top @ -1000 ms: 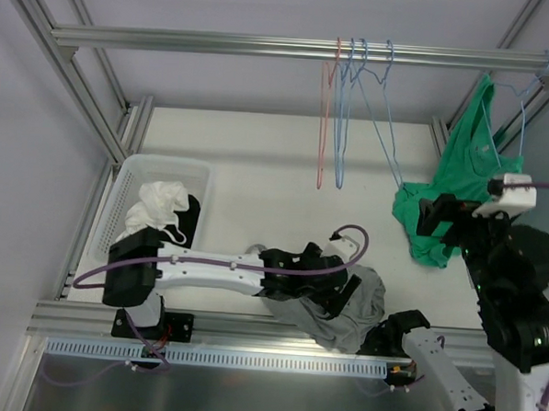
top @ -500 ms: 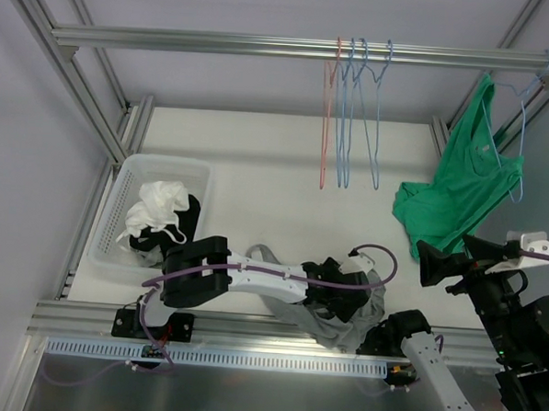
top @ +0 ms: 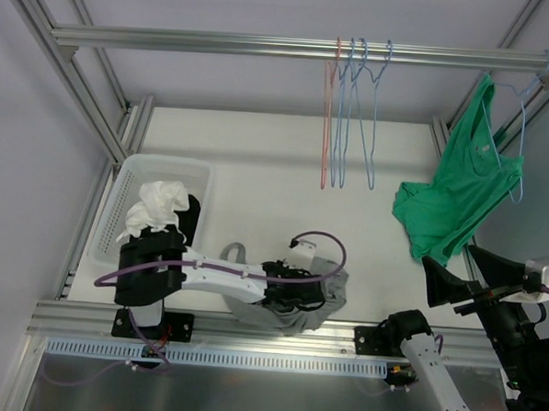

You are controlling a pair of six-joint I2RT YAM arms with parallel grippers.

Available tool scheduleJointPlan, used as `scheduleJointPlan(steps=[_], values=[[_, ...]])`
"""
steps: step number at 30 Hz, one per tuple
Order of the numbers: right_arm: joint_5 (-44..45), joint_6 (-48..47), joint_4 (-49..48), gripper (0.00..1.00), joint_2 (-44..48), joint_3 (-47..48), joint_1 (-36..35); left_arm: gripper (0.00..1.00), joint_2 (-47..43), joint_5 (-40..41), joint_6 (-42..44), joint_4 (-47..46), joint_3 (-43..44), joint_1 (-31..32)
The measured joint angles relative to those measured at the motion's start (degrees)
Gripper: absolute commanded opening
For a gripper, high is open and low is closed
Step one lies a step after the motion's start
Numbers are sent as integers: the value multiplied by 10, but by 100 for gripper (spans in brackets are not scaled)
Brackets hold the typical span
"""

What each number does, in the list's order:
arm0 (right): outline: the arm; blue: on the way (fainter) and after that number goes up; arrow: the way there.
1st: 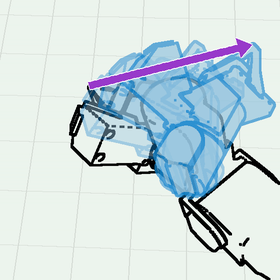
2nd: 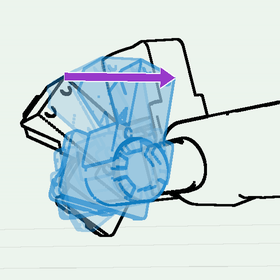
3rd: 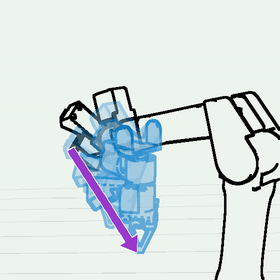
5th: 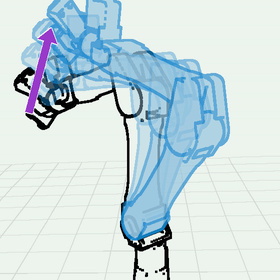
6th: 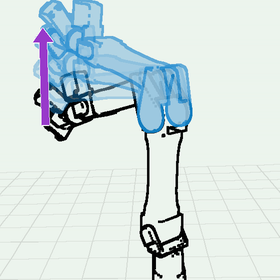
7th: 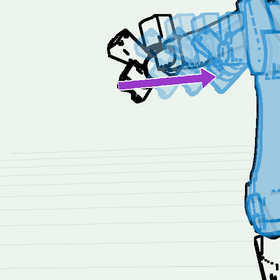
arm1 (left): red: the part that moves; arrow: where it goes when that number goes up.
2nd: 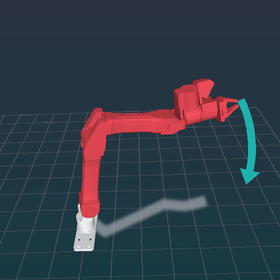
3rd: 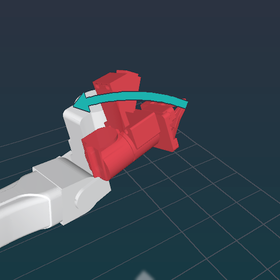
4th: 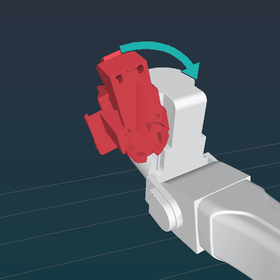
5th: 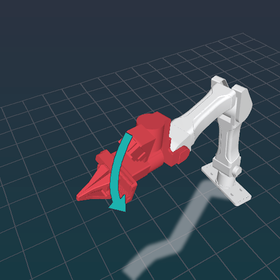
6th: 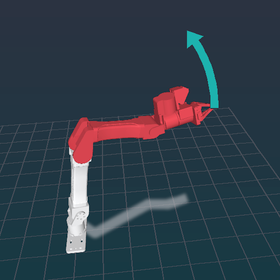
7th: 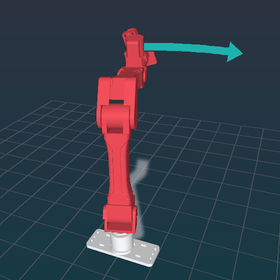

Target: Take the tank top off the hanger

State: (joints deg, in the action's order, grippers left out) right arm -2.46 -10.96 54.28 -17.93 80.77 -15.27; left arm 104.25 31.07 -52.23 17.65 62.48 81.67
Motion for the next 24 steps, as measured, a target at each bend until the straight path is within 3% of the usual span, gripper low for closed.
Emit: scheduleJointPlan(steps=[4,10,18,24], values=[[-4,0,0,99,5,4,0,0,-109,50,-48,112,-61,-13],[-6,-1,0,100,5,4,0,0,-292,131,-55,190,-46,-47],[-6,-2,0,100,5,14,0,0,-432,195,27,235,58,-130],[-6,-2,0,100,5,18,0,0,-431,240,152,257,220,-186]])
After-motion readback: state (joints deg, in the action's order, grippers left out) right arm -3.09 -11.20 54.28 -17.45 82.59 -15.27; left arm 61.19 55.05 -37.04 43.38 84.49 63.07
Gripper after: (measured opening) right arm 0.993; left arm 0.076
